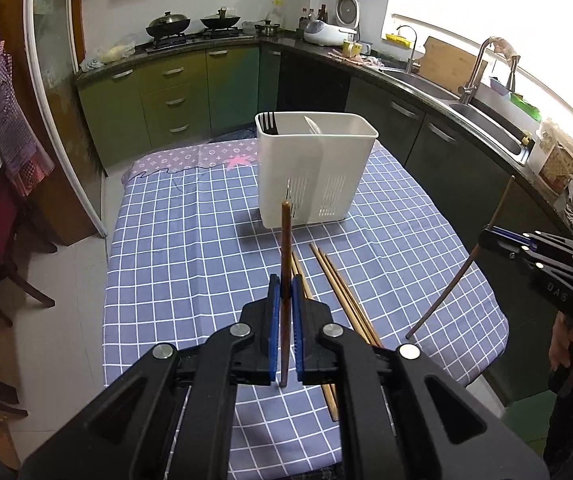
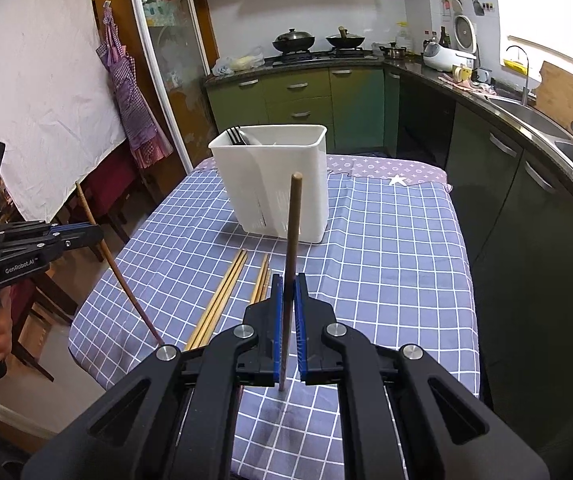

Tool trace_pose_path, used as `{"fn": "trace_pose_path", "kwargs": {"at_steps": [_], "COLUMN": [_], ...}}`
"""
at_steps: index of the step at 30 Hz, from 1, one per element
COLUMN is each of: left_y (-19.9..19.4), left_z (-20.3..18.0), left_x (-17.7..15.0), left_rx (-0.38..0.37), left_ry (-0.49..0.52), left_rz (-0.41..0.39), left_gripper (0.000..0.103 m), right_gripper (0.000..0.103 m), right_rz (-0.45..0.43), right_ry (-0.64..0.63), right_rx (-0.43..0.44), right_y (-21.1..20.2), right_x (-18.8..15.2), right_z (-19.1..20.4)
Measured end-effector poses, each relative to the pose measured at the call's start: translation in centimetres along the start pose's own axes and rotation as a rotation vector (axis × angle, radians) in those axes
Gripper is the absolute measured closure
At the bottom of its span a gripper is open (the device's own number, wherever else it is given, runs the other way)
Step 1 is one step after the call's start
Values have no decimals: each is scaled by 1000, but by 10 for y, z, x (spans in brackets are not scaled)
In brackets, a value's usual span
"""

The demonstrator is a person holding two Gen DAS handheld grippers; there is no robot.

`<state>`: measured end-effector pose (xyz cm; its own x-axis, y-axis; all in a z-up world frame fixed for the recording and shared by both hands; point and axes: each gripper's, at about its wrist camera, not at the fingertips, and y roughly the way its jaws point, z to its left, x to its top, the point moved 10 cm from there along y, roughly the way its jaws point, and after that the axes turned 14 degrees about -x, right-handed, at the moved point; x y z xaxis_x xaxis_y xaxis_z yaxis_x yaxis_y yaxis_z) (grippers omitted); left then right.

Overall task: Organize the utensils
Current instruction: 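Carry both chopsticks over the white caddy and drop them inside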

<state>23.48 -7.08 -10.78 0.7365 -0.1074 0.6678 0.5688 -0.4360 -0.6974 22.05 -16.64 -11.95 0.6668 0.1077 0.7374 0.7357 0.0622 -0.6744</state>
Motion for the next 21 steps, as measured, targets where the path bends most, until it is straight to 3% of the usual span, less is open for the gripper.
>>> {"fn": "trace_pose_path", "kwargs": {"at_steps": [13,18,21], "left_y": [5,0,-5], "left_z": [-4,-9,-11], "left_x": [23,39,48], "left_rx": [-22,-22,-33], "left_ry": [16,36,38], "left_rz": [2,-12,-15], "left_gripper": [97,97,97], "right_gripper": [96,96,96], "right_rz": [9,-61,-134], "right_ry": [-8,32,81], "right_rx": [61,96,125], "right_y": [3,-19,-40], "right_x": [32,89,141], "right_z": [13,7,-2]}}
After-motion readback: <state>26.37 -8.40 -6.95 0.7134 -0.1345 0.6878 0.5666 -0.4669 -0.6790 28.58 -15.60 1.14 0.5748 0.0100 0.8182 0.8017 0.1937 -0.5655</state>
